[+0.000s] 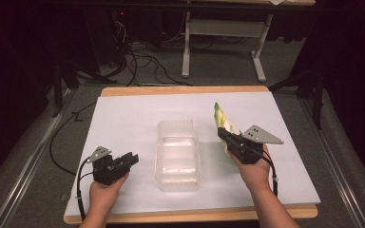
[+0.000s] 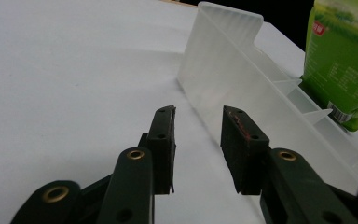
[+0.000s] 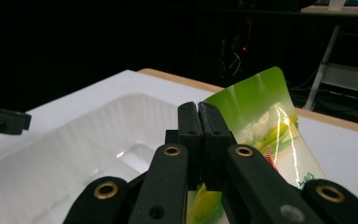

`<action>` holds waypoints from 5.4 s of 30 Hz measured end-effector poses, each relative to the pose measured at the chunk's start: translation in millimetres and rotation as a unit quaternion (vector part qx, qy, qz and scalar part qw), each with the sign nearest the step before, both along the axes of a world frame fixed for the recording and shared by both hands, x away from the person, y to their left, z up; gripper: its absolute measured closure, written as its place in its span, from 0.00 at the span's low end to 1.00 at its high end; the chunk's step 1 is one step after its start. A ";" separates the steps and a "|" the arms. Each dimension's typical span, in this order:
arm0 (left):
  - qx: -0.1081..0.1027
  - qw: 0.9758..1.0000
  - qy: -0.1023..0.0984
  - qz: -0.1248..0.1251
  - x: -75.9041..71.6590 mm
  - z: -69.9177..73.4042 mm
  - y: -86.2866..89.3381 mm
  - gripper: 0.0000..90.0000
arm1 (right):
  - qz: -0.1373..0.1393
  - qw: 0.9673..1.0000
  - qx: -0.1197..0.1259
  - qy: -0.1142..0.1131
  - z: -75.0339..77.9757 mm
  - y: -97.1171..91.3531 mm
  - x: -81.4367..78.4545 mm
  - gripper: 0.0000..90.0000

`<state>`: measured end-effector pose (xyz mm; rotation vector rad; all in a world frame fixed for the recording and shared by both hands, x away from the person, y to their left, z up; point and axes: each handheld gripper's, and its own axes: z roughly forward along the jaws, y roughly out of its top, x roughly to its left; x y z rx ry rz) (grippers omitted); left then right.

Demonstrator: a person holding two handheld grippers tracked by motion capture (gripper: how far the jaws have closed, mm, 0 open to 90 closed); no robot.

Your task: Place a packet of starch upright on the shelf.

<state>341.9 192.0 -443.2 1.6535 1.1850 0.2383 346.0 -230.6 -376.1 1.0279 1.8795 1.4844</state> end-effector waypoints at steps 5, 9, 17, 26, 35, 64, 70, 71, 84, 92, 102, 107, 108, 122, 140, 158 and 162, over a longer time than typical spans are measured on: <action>0.000 1.000 -0.002 -0.004 -0.2 -0.1 -1.5 0.73 | 0.013 1.000 0.022 -0.018 12.1 0.8 -0.3 1.00; 0.002 1.000 0.000 -0.007 -0.3 -0.6 -2.9 0.73 | 0.037 0.998 0.030 -0.034 16.4 4.7 -8.0 0.99; 0.002 1.000 -0.004 -0.010 -1.3 0.2 -4.0 0.73 | 0.059 0.997 0.020 -0.038 10.9 9.7 -22.5 0.99; 0.010 1.000 -0.005 -0.012 -2.7 -0.5 -5.8 0.74 | 0.062 0.997 0.036 -0.026 20.4 22.5 10.9 1.00; 0.013 1.000 -0.005 -0.019 -2.6 -0.8 -7.9 0.75 | 0.093 0.994 0.036 -0.041 22.5 16.7 -6.8 1.00; 0.024 0.999 -0.011 -0.030 0.1 -0.1 -16.6 0.74 | -0.140 0.988 0.055 0.030 -19.9 -85.4 -29.0 0.98; 0.027 0.999 -0.013 -0.036 2.9 0.3 -21.8 0.74 | -0.111 0.988 0.106 0.014 -17.2 -92.0 -38.9 0.97; 0.027 0.999 -0.014 -0.038 3.3 0.6 -22.8 0.74 | -0.107 0.988 0.106 0.012 -16.4 -89.3 -40.1 0.96; 0.025 0.999 -0.020 -0.041 2.5 2.9 -22.2 0.73 | 0.014 0.992 -0.116 0.057 -38.2 41.7 -29.2 1.00; 0.028 0.998 -0.019 -0.045 3.6 2.3 -22.4 0.73 | 0.009 0.995 -0.069 0.071 -39.8 29.9 -26.7 1.00; 0.032 0.998 -0.023 -0.045 2.4 3.1 -23.2 0.74 | 0.000 0.997 -0.041 0.061 -34.7 17.9 -27.5 1.00; 0.034 0.998 -0.023 -0.046 2.8 2.8 -23.3 0.74 | -0.018 0.999 -0.017 0.044 -24.6 2.1 -29.0 1.00; 0.034 0.998 -0.023 -0.046 2.8 2.7 -23.3 0.73 | -0.023 0.999 -0.013 0.042 -22.6 -0.6 -29.3 1.00; 0.037 0.998 -0.024 -0.045 2.6 2.7 -23.6 0.73 | -0.107 0.993 0.047 0.010 -5.3 -64.7 -37.5 1.00; 0.039 0.998 -0.024 -0.047 2.6 2.4 -24.5 0.73 | -0.121 0.990 0.078 0.012 -10.8 -89.5 -38.3 0.95; 0.041 0.998 -0.026 -0.048 2.0 2.3 -25.1 0.73 | -0.104 0.992 0.034 0.062 -32.4 -76.4 -22.8 0.94; 0.043 0.998 -0.027 -0.048 2.0 2.0 -25.6 0.72 | -0.096 0.993 0.036 0.065 -32.3 -79.8 -21.0 0.96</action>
